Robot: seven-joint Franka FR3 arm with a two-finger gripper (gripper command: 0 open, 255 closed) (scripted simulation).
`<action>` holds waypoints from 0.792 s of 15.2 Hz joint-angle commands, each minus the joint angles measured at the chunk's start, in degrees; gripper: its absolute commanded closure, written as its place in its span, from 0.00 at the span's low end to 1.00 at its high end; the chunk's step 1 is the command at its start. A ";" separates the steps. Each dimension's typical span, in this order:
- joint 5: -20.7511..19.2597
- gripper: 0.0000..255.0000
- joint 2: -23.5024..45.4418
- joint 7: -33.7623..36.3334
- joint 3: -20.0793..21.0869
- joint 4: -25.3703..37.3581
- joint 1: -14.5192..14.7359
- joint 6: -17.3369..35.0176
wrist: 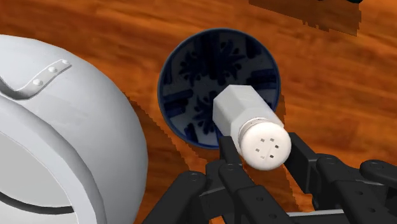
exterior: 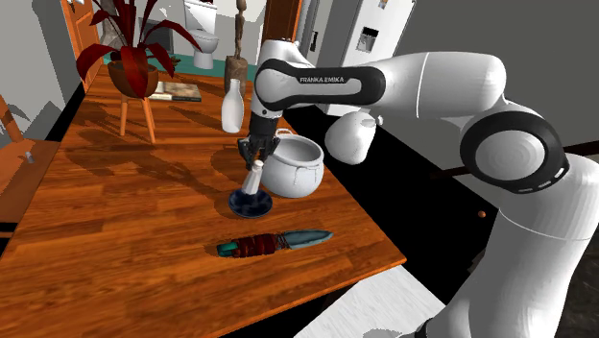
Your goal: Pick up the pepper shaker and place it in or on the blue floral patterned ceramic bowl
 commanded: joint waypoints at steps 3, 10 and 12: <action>0.00 1.00 0.62 -0.18 -0.02 -2.20 0.00 2.86; -0.02 1.00 1.52 -0.34 -0.05 -4.44 0.02 5.99; -0.02 1.00 1.52 -0.34 -0.05 -4.44 0.02 5.99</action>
